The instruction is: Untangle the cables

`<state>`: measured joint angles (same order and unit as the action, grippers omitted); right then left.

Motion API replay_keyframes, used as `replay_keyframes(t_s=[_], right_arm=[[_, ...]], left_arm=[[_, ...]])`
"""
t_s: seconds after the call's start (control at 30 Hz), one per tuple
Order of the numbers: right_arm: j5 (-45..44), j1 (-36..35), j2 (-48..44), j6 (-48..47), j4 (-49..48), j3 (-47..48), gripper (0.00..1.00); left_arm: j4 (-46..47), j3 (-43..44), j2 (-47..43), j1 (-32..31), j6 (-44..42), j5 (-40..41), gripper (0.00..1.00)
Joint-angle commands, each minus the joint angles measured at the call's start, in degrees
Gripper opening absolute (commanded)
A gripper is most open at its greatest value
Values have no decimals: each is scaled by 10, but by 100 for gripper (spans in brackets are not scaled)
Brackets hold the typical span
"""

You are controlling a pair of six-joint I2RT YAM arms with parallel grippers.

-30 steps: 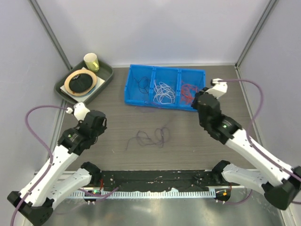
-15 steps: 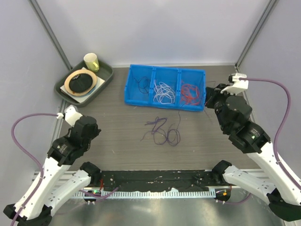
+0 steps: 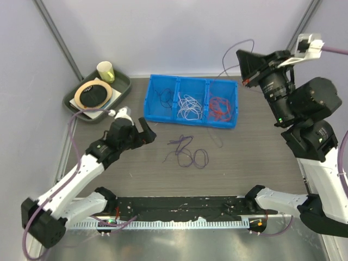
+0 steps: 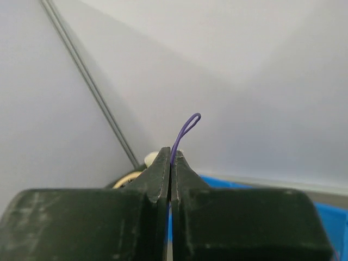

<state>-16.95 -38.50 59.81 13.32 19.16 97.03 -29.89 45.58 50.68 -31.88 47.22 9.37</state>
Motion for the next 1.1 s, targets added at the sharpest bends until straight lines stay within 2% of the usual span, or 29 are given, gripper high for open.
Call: replay_keyframes(t_s=[0.0,0.3,0.43,0.63,0.67,0.83,0.93,0.97,1.07], right_arm=[[8,0,45,-54,-39,110,1],[-36,0,182,-124,-83,247,1],[-48,0,241,-130,-109,300,1],[-35,0,313,-131,-151,323,1],[-32,0,322,-126,-161,321,1],[39,-1,384,-118,-262,290,1],[38,0,443,-94,-259,340,1],[38,-1,460,-93,-257,354,1],[37,-1,508,-88,-270,378,1]], left_arm=[[106,32,103,0,-49,-119,100],[147,123,293,-51,-107,-132,100],[150,161,386,-78,-124,-99,97],[110,233,505,-131,-144,8,91],[105,242,519,-137,-142,24,84],[123,251,560,-138,-108,47,63],[128,249,572,-137,-103,56,23],[125,249,573,-138,-100,60,0],[124,233,561,-138,-94,54,0]])
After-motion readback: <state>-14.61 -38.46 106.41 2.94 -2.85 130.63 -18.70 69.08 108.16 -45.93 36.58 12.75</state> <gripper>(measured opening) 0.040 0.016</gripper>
